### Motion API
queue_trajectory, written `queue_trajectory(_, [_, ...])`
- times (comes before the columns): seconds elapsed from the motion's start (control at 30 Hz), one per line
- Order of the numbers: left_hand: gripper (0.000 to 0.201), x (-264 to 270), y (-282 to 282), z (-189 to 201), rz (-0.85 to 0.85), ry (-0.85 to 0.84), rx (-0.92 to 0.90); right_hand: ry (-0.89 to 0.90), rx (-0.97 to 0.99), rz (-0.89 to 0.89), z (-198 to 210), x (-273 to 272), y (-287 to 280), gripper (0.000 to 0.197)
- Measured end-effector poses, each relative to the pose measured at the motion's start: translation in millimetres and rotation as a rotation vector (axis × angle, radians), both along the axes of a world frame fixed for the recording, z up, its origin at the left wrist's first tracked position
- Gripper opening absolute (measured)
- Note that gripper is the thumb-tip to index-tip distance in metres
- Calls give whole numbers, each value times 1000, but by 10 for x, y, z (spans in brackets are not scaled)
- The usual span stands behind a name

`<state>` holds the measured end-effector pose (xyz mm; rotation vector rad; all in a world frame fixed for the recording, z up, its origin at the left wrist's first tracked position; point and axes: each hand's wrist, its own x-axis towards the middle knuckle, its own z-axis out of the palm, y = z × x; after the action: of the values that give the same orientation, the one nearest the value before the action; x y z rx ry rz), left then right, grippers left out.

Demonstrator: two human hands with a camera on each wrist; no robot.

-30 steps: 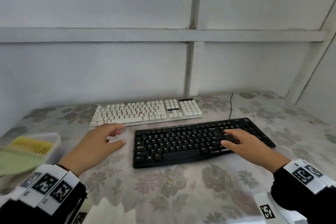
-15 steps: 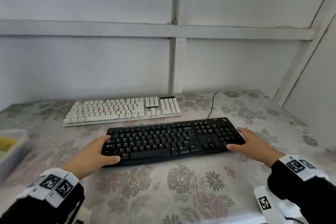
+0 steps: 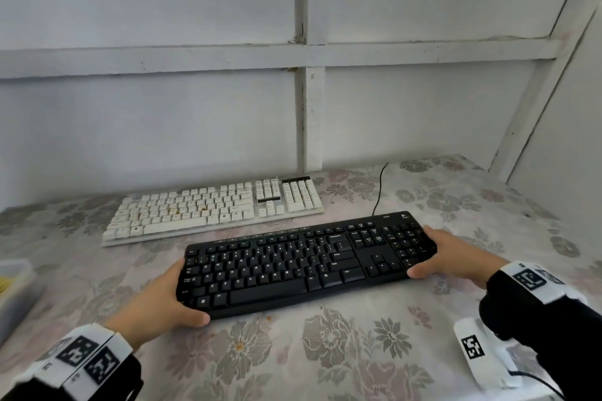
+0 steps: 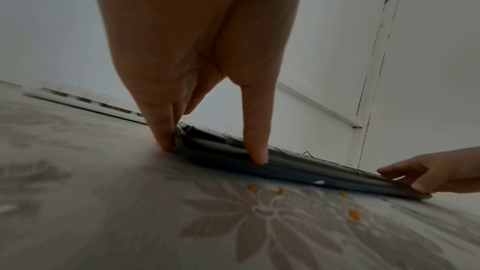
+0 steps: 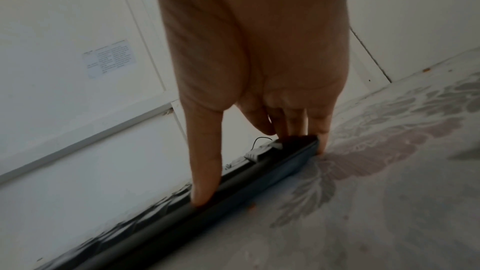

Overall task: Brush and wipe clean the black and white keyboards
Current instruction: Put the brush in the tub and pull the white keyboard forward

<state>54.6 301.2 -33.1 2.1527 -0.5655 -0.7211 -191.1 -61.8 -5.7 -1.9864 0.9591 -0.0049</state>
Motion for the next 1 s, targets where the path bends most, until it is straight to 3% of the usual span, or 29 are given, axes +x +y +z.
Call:
queue_trajectory(0.13, [89,-37,-102,34,15,17,24,-3,19,-11,-18,-28,-124,72])
queue_trajectory(0.3, [87,-199,-425,22,10,14,30,8,29,-19,2,-204,-468,50])
queue_trajectory(0.37, [97,-285,-597,19,-7,8,56,1,29,-3,11,-312,-652,61])
queue_trajectory(0.47, [128,-401,-891,0,-32,4,90,-9,35,-25,36,-480,-900,65])
queue_trajectory(0.53, [118,-514,-1105,-3,-38,-19,123,-5,39,-54,28,-593,-1111,59])
queue_trajectory(0.57, [101,-562,-1211,-4,-40,-32,121,10,25,-39,17,-642,-1217,57])
queue_trajectory(0.6, [84,-618,-1321,10,-50,-38,113,19,24,-35,5,-691,-1321,60])
queue_trajectory(0.67, [74,-708,-1526,21,-57,-36,98,26,18,-27,-24,-783,-1541,68])
queue_trajectory(0.77, [104,-817,-1779,18,-23,-41,129,37,-3,-31,-2,-909,-1774,68])
queue_trajectory(0.87, [117,-901,-2018,21,-43,-73,132,65,-29,-6,1,-975,-2011,104])
queue_trajectory(0.9, [118,-932,-2106,36,-53,-98,142,82,-51,5,4,-991,-2084,114])
queue_trajectory(1.0, [103,-1015,-2345,87,-52,-120,166,73,-48,-26,27,-1007,-2242,107])
